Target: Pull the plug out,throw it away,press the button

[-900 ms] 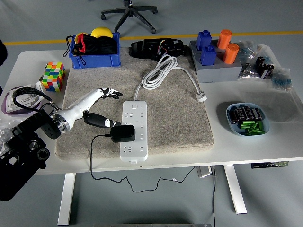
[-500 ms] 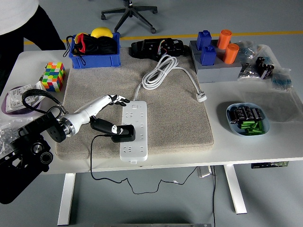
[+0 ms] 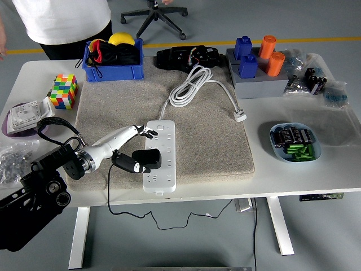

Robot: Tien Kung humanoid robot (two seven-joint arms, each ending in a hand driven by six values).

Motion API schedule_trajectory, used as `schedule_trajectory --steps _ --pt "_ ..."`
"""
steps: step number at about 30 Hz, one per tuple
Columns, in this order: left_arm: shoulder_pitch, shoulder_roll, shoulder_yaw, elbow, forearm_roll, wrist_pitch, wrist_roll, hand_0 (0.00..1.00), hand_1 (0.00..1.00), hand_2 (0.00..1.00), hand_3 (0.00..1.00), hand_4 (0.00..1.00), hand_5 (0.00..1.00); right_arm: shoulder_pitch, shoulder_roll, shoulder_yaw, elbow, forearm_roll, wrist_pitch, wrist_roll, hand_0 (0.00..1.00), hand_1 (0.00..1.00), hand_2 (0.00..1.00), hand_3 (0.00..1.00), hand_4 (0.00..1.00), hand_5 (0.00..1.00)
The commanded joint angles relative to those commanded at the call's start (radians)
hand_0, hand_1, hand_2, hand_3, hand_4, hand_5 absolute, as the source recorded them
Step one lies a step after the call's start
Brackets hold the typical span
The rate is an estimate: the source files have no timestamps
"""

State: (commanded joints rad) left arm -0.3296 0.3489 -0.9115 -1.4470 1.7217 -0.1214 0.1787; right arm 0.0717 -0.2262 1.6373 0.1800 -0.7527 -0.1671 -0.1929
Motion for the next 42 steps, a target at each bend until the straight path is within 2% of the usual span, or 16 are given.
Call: schedule_trajectory --steps 1,2,7,8,13,14,19,20,25,26,31,32,42 --pt "0.001 0.000 0.002 0.002 0.004 0.002 0.000 0.864 0.854 0.781 0.795 0.998 0.002 -0.001 0.001 0.002 0.000 -0.001 0.000 0.000 0.745 0.680 0.641 0.611 0.658 0.479" --pt "0.001 -0.001 0.003 0.003 0.004 0.006 -0.003 0.856 0.812 0.730 0.761 0.998 0.002 -0.001 0.002 0.003 0.000 -0.002 0.000 0.000 0.745 0.680 0.641 0.611 0.658 0.479" --pt "0.002 -0.005 0.006 0.011 0.019 0.023 -0.009 0.856 0.812 0.730 0.761 0.998 0.002 -0.004 0.003 0.006 0.000 -0.002 0.000 0.000 0.745 0.680 0.641 0.611 0.658 0.479" --pt "0.002 -0.006 0.007 0.013 0.017 0.025 -0.009 0.805 0.704 0.625 0.712 0.928 0.002 -0.005 0.003 0.006 0.000 -0.002 0.000 0.001 0.745 0.680 0.641 0.611 0.658 0.479" --pt "0.000 -0.009 0.014 0.020 0.010 0.034 -0.010 0.805 0.704 0.625 0.712 0.928 0.002 -0.004 0.004 0.008 0.000 -0.003 0.000 0.002 0.745 0.680 0.641 0.611 0.658 0.479" --pt "-0.001 -0.009 0.016 0.020 0.010 0.036 -0.010 0.764 0.605 0.520 0.618 0.875 0.002 -0.004 0.004 0.009 0.000 -0.002 0.000 0.001 0.745 0.680 0.641 0.611 0.659 0.480" --pt "-0.004 -0.012 0.023 0.026 0.000 0.043 -0.011 0.764 0.605 0.520 0.618 0.875 0.002 -0.004 0.004 0.010 0.000 -0.002 0.000 0.002 0.745 0.680 0.641 0.611 0.659 0.480" --pt "-0.004 -0.013 0.024 0.026 -0.004 0.046 -0.012 0.657 0.496 0.457 0.581 0.847 0.002 -0.004 0.004 0.011 0.000 -0.002 -0.001 0.001 0.745 0.680 0.641 0.611 0.659 0.480" --pt "-0.006 -0.015 0.030 0.033 -0.012 0.039 -0.004 0.657 0.496 0.457 0.581 0.847 0.002 -0.004 0.004 0.010 0.000 -0.002 -0.001 0.001 0.745 0.680 0.641 0.611 0.659 0.480" --pt "-0.006 -0.015 0.030 0.034 -0.014 0.038 -0.002 0.600 0.449 0.426 0.568 0.801 0.002 -0.004 0.004 0.010 0.000 -0.002 0.000 0.001 0.745 0.680 0.641 0.611 0.658 0.479" --pt "-0.005 -0.016 0.026 0.037 -0.032 0.059 -0.027 0.600 0.449 0.426 0.568 0.801 0.002 -0.005 0.004 0.009 0.000 -0.002 0.000 0.002 0.745 0.680 0.641 0.611 0.658 0.479" --pt "-0.005 -0.016 0.025 0.038 -0.033 0.063 -0.029 0.578 0.401 0.385 0.557 0.716 0.002 -0.006 0.004 0.009 0.000 -0.002 0.000 0.001 0.745 0.680 0.641 0.611 0.658 0.479" --pt "-0.008 -0.013 0.007 0.037 -0.057 0.073 -0.045 0.567 0.387 0.378 0.552 0.713 0.002 -0.004 0.003 0.011 0.000 -0.002 0.000 0.001 0.745 0.680 0.641 0.611 0.658 0.479"
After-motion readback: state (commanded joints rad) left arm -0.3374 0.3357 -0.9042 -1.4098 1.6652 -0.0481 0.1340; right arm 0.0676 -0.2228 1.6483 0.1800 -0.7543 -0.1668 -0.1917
